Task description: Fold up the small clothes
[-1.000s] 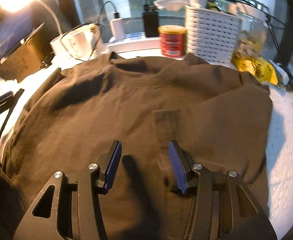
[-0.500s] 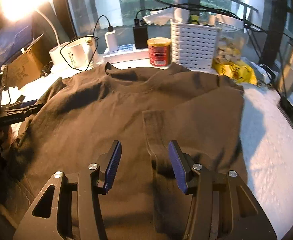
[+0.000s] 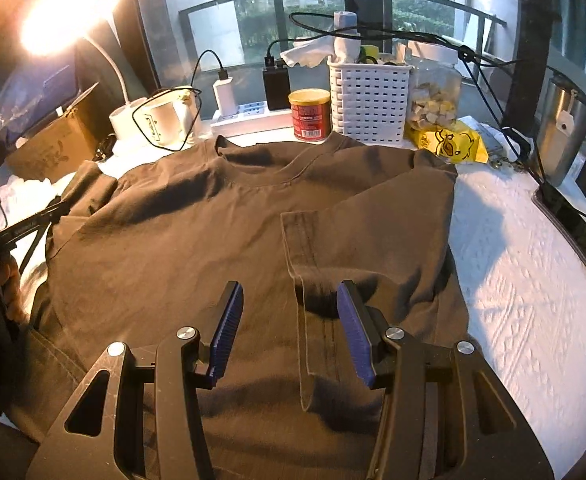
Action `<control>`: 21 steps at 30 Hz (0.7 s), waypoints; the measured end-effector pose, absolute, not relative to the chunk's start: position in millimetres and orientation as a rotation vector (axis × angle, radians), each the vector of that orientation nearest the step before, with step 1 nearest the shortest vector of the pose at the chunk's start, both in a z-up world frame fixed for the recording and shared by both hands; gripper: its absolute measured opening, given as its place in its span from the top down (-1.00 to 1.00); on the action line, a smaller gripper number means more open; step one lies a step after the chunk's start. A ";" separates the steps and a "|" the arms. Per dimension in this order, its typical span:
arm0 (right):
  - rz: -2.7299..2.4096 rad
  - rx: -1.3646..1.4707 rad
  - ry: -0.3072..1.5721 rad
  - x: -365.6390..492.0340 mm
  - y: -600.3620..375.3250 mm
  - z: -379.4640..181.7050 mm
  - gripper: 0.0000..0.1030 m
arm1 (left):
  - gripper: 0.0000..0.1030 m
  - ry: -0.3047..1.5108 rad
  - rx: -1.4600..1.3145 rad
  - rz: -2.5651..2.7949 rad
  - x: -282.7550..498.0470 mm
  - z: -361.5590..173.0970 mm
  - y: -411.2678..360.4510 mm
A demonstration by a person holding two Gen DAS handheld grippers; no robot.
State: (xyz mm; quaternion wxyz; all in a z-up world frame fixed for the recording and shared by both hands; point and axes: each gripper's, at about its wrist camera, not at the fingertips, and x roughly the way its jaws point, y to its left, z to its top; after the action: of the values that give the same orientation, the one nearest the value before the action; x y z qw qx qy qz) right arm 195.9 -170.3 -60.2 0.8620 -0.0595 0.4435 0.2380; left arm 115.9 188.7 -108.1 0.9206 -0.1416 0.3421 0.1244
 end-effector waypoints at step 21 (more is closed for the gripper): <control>0.454 -0.012 0.883 172.2 -240.1 -55.0 -0.01 | 0.87 0.642 -0.111 0.142 127.7 -74.0 97.8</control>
State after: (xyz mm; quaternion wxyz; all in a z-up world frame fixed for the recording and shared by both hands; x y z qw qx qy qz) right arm 172.2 -240.1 -55.0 0.8793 -0.0059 0.4236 0.2176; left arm 127.7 97.8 -74.0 0.9450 -0.0545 0.3150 0.0698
